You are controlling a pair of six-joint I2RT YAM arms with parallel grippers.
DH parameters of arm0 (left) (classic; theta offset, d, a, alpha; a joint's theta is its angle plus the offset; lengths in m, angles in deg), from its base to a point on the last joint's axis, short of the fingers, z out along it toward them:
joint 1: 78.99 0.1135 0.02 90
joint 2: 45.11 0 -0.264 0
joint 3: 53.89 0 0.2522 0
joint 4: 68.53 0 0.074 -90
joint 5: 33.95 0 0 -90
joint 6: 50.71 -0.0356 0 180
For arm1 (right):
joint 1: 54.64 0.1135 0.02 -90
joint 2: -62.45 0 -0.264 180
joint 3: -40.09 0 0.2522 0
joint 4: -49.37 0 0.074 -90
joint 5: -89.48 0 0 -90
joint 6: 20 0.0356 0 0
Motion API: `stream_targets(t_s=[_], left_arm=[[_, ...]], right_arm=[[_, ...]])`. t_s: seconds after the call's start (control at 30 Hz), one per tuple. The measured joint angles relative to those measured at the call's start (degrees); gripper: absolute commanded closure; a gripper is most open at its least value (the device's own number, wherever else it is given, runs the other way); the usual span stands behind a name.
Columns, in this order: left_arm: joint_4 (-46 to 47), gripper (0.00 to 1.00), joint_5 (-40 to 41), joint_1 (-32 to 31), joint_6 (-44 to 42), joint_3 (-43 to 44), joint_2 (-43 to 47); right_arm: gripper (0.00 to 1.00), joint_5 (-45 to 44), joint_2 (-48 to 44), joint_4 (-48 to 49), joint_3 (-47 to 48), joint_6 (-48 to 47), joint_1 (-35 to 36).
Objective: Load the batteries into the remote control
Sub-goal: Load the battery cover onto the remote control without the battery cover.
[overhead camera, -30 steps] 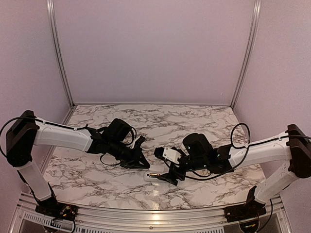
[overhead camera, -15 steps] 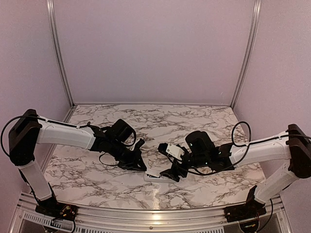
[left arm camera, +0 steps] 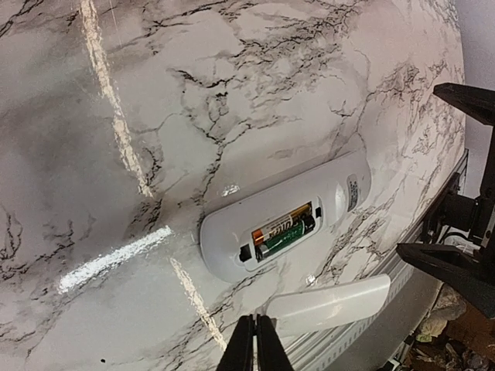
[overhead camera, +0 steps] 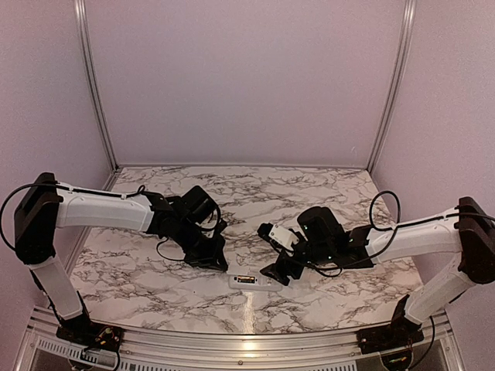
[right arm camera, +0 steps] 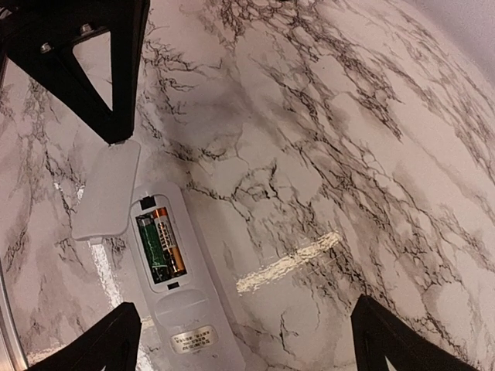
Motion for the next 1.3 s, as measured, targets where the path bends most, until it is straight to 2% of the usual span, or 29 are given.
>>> stream_targets(t_s=[0.2, 0.5, 0.93, 1.3], left_arm=[[-0.9, 0.97, 1.7, -1.0, 1.0, 1.7, -1.3], [-1.0, 0.97, 3.0, -1.4, 1.9, 2.9, -5.8], [-1.0, 0.96, 3.6, -1.5, 2.3, 3.6, -6.7], [-1.0, 0.97, 3.5, -1.8, 2.5, 3.9, -7.4]], right_arm=[[0.14, 2.6, 0.0, 0.1, 0.0, -0.3, 0.0], [0.17, 7.8, 0.7, -0.2, 0.2, -2.1, 0.9], [0.23, 6.1, 5.7, -3.1, 2.6, -3.4, 2.4], [0.26, 5.6, 12.2, -4.4, 8.9, -7.5, 5.0]])
